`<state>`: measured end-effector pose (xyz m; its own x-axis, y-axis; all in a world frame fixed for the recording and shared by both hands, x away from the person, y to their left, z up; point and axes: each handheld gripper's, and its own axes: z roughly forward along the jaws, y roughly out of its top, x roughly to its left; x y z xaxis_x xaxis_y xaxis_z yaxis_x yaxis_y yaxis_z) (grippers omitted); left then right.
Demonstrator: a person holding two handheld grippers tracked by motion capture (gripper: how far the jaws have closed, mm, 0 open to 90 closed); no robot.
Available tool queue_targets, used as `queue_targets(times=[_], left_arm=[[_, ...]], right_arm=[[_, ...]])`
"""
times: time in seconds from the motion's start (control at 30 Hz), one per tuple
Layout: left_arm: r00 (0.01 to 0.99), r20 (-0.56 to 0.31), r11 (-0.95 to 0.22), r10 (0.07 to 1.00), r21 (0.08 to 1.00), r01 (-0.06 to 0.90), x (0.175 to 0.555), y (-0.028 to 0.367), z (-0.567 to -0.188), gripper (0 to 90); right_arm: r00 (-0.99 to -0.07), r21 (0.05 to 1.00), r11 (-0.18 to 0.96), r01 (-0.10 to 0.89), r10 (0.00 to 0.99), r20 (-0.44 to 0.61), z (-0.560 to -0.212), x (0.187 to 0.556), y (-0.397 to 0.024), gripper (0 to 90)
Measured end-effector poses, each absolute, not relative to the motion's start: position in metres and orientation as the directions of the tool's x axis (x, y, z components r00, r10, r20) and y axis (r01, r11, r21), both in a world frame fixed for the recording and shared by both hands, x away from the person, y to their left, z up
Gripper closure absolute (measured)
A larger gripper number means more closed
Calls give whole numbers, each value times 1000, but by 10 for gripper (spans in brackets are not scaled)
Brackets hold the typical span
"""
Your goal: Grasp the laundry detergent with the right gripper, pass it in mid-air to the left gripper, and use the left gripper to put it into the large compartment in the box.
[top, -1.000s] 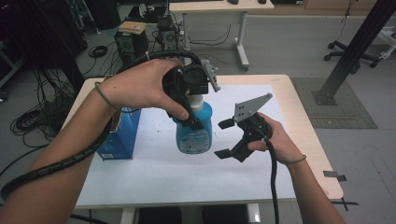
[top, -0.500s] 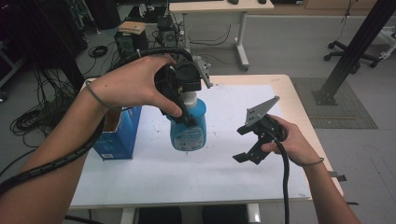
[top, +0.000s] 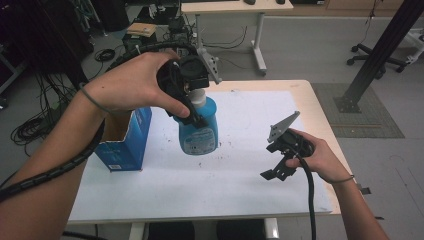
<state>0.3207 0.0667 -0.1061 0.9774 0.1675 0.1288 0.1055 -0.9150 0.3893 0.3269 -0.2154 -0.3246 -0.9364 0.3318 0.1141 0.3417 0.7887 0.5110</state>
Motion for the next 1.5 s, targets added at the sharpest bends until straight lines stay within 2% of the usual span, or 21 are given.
queue_targets(times=[0.13, 0.17, 0.27, 0.43, 0.6, 0.63, 0.7, 0.73, 0.83, 0.93, 1.03, 1.07, 1.2, 1.23, 1.33, 1.4, 1.5], left_arm=[[972, 138, -910, 192, 395, 124, 322, 71, -99, 380], [959, 149, -900, 239, 404, 162, 325, 78, -90, 380], [959, 149, -900, 239, 404, 162, 325, 78, -90, 380], [924, 181, -875, 337, 424, 236, 333, 95, -70, 380], [910, 182, -860, 372, 436, 264, 334, 100, -63, 380], [890, 188, -843, 415, 447, 299, 336, 108, -54, 380], [890, 188, -843, 415, 447, 299, 336, 108, -54, 379], [870, 190, -826, 456, 454, 334, 338, 112, -49, 379], [858, 195, -816, 474, 465, 345, 338, 115, -45, 380], [801, 185, -762, 569, 486, 429, 344, 130, -33, 380], [801, 185, -762, 569, 486, 429, 344, 130, -33, 380], [771, 178, -733, 611, 495, 467, 347, 137, -30, 380], [739, 187, -712, 647, 494, 499, 350, 145, -27, 380], [695, 185, -675, 695, 499, 543, 354, 159, -23, 380], [695, 185, -675, 695, 499, 543, 354, 159, -23, 380], [641, 170, -624, 748, 507, 595, 360, 177, -20, 380], [630, 172, -617, 757, 507, 603, 360, 182, -19, 380]], right_arm=[[-929, 492, 791, 362, 347, 126, -332, 326, -219, 53], [-929, 492, 791, 362, 347, 126, -332, 326, -219, 53], [-928, 487, 793, 366, 349, 129, -336, 326, -221, 53], [-927, 490, 790, 368, 352, 129, -338, 326, -222, 53], [-924, 493, 784, 377, 360, 133, -342, 326, -223, 52], [-924, 492, 785, 376, 358, 134, -343, 326, -224, 52], [-925, 492, 786, 373, 355, 133, -345, 326, -223, 52], [-925, 492, 786, 373, 355, 133, -345, 326, -223, 52], [-924, 495, 784, 375, 357, 135, -345, 326, -222, 52], [-926, 498, 783, 372, 354, 134, -345, 326, -221, 52], [-926, 499, 784, 370, 352, 135, -345, 326, -221, 52], [-926, 499, 784, 370, 352, 133, -345, 326, -221, 52], [-926, 500, 783, 370, 353, 131, -346, 326, -222, 52], [-926, 500, 783, 369, 353, 132, -346, 326, -222, 52], [-925, 499, 783, 372, 355, 132, -346, 326, -222, 52], [-926, 497, 784, 371, 354, 132, -347, 326, -222, 52], [-926, 494, 786, 371, 354, 130, -347, 326, -222, 52]])
